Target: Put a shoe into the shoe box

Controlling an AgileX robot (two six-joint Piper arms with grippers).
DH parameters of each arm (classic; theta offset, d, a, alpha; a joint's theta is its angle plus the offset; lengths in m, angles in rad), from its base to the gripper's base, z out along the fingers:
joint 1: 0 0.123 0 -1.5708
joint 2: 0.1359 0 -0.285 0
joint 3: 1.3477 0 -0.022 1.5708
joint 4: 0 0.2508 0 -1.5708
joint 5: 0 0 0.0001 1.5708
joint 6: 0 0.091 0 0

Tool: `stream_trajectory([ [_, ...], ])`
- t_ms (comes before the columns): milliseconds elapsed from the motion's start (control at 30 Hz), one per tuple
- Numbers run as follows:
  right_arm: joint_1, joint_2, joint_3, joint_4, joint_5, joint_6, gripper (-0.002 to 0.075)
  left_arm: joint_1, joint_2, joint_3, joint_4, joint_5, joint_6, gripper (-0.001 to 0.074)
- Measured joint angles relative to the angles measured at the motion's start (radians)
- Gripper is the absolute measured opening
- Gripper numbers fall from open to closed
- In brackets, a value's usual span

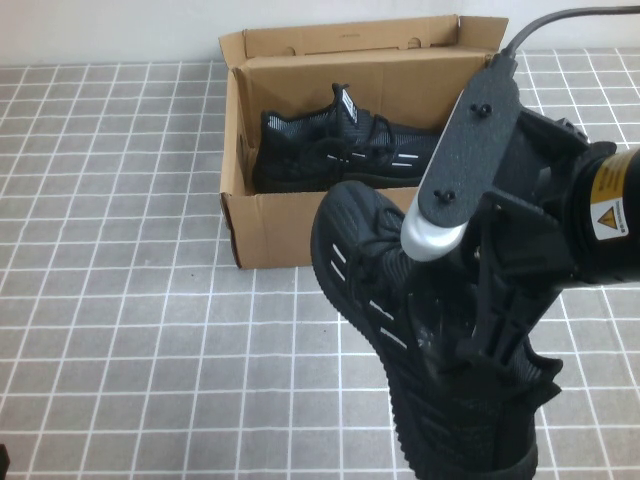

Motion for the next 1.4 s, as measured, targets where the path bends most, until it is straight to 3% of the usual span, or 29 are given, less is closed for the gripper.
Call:
stream_trajectory([
  [433, 0.000, 0.000, 0.000, 0.010, 0.000, 0.000, -0.0006, 0.000, 0.000, 0.001, 0.046, -0.035, 0.025, -0.0001],
  [667, 0.000, 0.000, 0.000, 0.034, 0.000, 0.000, -0.0006, 0.000, 0.000, 0.002, -0.230, -0.277, -0.177, -0.0001],
  [833, 0.000, 0.000, 0.000, 0.035, 0.000, 0.000, -0.0006, 0.000, 0.000, 0.001, -0.282, -0.352, -0.224, -0.0001],
  [1033, 0.000, 0.000, 0.000, 0.037, 0.000, -0.018, -0.0006, 0.000, 0.074, -0.145, -0.349, -0.072, -0.275, -0.0001],
  [1400, 0.000, 0.000, 0.000, 0.037, 0.000, -0.048, -0.0006, -0.104, 0.551, -0.501, -0.452, 0.178, 0.070, -0.0001],
])
